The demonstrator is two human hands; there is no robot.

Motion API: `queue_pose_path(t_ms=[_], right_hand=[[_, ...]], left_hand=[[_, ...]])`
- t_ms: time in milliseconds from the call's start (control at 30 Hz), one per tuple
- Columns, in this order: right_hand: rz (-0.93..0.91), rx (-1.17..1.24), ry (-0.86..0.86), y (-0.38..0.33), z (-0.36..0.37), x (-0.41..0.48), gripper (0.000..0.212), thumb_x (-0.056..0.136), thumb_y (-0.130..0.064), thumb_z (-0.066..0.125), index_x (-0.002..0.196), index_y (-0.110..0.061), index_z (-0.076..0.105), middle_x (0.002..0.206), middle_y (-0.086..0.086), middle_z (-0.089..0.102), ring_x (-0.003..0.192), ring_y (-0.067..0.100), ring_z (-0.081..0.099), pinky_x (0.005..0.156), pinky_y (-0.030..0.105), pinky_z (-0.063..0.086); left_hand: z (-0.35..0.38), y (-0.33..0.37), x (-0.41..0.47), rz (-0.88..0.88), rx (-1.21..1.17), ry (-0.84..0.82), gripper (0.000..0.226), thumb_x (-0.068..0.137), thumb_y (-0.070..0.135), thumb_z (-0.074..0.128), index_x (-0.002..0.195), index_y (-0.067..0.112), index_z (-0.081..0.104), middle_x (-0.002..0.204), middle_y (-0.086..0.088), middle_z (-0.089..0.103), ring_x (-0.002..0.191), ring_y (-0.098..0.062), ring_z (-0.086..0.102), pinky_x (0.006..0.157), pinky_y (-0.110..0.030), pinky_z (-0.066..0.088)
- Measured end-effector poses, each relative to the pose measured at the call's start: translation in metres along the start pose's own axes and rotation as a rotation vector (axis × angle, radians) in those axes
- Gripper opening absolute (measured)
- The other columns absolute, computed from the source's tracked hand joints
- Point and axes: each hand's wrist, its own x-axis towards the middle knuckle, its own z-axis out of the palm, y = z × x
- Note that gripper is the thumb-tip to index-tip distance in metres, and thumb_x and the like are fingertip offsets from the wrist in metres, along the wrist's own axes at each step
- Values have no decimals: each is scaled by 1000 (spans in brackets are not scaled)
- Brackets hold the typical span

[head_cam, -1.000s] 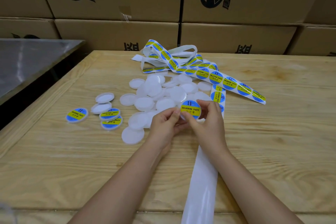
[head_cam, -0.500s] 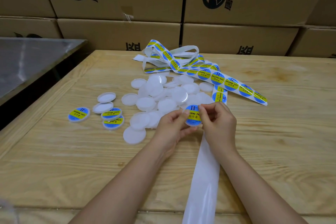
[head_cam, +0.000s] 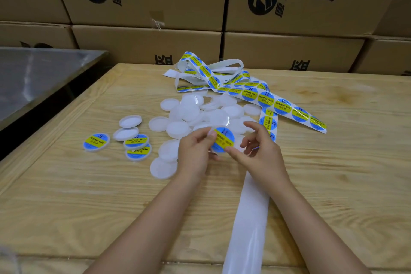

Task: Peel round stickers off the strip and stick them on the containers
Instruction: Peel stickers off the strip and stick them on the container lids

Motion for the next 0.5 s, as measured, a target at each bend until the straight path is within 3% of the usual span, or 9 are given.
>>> queue_pose_path(t_ms=[100,167,233,333,500], right_hand=[[13,-70,67,8,-13,8,38,77,-35,72,111,-22,61,83,-4,62,75,11,56,66,12,41],[35,-239,121,17,-24,15,32,87,-29,63,115,-13,62,98,2,66,88,17,58,75,22,42],[57,-427,97,27,-31,19,31,92,-18,55,120,-7,59,114,9,63,105,27,55,83,30,39],[103,-548,-2,38,-33,18,36,91,-7,47,126,-7,57,124,12,60,115,31,52,90,32,39],[150,-605,-35,37,-31,17,44,81,1,49,122,-10,61,124,11,60,115,32,52,94,35,42]], left_hand=[[-20,10,13,354,273,273,19,94,8,49,100,19,64,88,-1,62,74,-9,52,65,-22,42],[-47,18,26,475,464,472,25,94,6,42,111,12,60,104,-6,60,90,-14,51,79,-23,37],[-81,22,40,409,606,653,31,93,5,37,118,10,56,117,-12,54,104,-23,48,88,-24,31],[-121,21,52,146,703,833,35,92,8,35,123,14,51,127,-11,52,117,-29,46,100,-36,25],[-136,13,55,-48,1007,838,35,87,10,43,118,19,57,126,-16,50,120,-34,39,99,-42,23]])
